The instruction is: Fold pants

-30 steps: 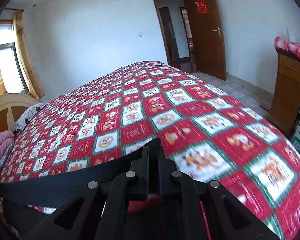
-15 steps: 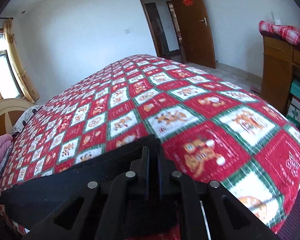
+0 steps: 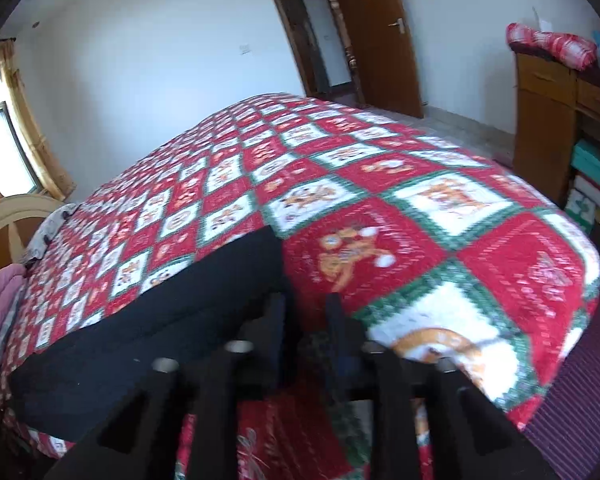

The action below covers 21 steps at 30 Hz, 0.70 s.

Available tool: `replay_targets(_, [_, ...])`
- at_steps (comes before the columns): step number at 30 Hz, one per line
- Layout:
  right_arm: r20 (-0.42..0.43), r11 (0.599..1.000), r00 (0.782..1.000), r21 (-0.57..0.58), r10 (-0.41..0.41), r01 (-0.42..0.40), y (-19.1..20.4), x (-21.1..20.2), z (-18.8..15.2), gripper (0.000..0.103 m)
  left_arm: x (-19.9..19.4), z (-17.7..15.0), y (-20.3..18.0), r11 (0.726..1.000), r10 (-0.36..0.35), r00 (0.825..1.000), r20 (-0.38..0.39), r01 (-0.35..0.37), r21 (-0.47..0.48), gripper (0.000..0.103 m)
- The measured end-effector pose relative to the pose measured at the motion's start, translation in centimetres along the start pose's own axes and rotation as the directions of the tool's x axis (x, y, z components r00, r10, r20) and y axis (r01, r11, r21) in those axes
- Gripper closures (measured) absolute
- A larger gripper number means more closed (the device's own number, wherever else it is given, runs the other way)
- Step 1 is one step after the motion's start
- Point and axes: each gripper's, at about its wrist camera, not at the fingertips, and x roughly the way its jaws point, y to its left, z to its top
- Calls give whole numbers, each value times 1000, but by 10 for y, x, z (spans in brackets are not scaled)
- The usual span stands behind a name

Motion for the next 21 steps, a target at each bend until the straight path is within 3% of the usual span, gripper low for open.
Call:
replay_targets(5, [21, 996, 996, 26, -84, 84, -2, -20, -4, 68, -13, -4, 15, 998, 48, 999, 5, -48, -45, 80])
replay_targets(8, [38, 991, 991, 27, -130, 129, 14, -38, -7, 68, -17, -4, 11, 998, 54, 999, 8, -54, -44, 72])
replay_targets(13, [28, 994, 999, -103, -15, 18, 91, -55, -25, 68, -17, 0, -10, 999, 25, 1000, 5, -24, -26, 68])
replay_targets(16, [6, 986, 999, -161, 47, -46, 132, -54, -41, 68, -10, -2, -26, 1000, -6, 999, -45, 6, 6, 68])
replay_targets(21, [-61, 978, 987, -138, 149, -156, 169, -40, -71, 67, 8, -14, -40, 1000, -26, 990, -136, 28, 8, 68])
